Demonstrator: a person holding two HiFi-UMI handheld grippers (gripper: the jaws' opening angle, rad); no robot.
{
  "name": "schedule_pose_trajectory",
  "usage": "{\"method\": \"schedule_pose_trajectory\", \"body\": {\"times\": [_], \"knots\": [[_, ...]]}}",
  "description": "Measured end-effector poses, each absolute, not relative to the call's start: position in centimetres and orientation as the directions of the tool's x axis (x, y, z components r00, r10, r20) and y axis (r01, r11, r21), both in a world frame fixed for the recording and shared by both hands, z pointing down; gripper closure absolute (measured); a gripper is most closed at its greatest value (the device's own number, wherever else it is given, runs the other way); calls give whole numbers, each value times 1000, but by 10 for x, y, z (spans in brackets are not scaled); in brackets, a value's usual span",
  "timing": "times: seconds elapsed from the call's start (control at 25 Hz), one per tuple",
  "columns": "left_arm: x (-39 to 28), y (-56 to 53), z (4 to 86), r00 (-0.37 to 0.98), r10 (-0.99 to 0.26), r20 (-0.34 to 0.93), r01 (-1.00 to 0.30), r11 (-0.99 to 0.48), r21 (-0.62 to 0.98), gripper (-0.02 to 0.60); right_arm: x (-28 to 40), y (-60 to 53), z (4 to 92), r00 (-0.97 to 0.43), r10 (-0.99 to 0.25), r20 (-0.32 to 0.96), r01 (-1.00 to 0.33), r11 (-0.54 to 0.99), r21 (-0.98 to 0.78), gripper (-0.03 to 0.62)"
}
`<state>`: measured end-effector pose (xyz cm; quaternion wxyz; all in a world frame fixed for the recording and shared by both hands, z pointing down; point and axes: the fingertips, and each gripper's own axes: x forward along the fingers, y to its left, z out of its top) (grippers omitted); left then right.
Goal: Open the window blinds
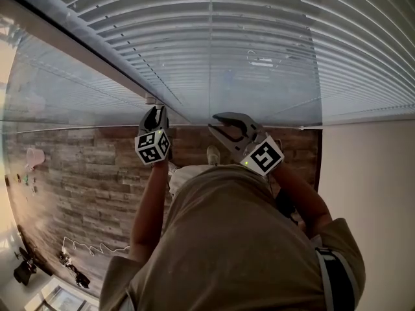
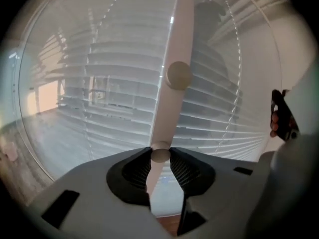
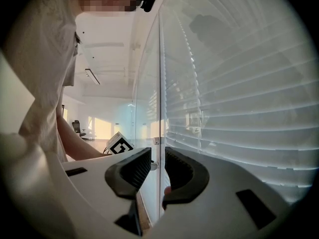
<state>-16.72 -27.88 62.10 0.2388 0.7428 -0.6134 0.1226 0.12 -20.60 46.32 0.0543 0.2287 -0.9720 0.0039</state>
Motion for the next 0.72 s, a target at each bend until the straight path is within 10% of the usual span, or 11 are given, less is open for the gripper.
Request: {"method": "schedule_pose_trajectory", "body": {"times": [0.72], "knots": [[-174,-283,616,439,-892,106,-195,21,981,448,-5,-208,462,-894,-433,113,-434,901,16,507]]}}
